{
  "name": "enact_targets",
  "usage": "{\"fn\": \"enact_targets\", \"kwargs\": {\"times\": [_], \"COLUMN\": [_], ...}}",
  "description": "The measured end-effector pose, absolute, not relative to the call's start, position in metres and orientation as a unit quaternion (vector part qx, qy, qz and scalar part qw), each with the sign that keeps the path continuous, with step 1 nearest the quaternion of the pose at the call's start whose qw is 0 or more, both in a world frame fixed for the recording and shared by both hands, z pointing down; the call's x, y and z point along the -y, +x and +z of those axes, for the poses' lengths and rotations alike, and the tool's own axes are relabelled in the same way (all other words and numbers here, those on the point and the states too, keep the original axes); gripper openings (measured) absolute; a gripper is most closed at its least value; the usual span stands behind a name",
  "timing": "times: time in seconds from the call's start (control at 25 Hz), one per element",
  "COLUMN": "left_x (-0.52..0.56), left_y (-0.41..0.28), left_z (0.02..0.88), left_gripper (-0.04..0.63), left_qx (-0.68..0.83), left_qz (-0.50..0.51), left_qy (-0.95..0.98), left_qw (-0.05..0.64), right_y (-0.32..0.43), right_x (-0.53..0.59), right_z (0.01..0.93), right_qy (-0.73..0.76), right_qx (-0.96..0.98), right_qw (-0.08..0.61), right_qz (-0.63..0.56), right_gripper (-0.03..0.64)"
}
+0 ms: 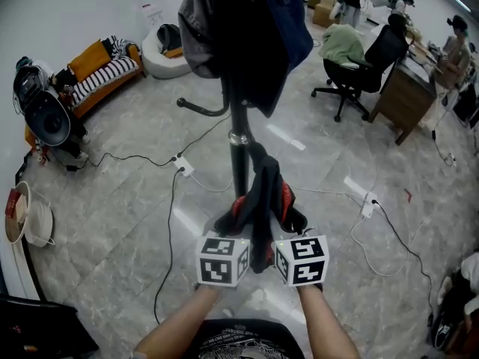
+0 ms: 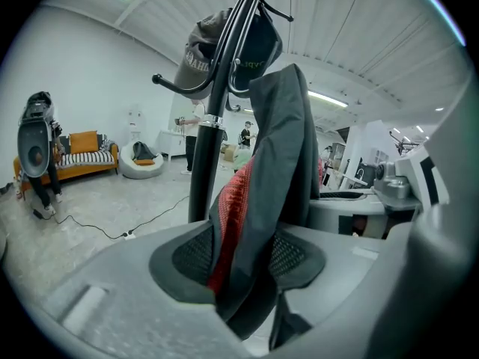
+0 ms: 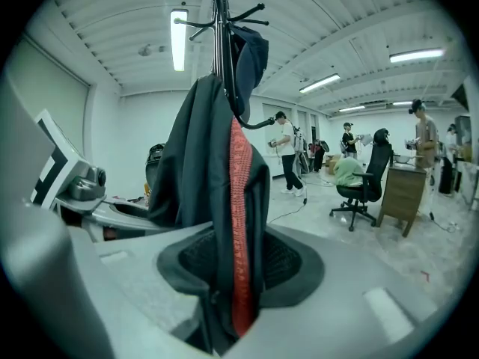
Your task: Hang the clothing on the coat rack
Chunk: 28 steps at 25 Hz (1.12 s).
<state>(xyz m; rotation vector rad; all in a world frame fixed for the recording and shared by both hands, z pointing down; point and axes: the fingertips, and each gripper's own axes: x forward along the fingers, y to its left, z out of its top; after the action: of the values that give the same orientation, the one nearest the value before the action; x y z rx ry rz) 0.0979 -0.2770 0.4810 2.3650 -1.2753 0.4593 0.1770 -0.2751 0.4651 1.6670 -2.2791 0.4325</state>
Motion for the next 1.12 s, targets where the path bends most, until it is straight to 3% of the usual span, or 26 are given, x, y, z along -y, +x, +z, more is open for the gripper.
{"fn": "enact_targets", "kwargs": {"times": [0.36, 1.12], "left_x": [0.263, 0.235], "left_y": [0.095, 0.093], "left_z": [0.474, 0.449], "left_gripper": [0.199, 0.202], "left_qx": [0.439, 0.420], "left_qz": [0.171, 0.155], "left_qy": [0.858, 0.878], "left_qw": [0.204, 0.168], "right_y": [0.175, 0.161], "right_x": [0.258, 0.219], "right_z": [0.457, 0.439], "right_qy": [0.594, 0.605], "right_qx": [0.777, 0.773], "right_qw": [0.146, 0.137], "right_qz": [0.149, 0.132], "right_gripper": [0.140, 0.141]}}
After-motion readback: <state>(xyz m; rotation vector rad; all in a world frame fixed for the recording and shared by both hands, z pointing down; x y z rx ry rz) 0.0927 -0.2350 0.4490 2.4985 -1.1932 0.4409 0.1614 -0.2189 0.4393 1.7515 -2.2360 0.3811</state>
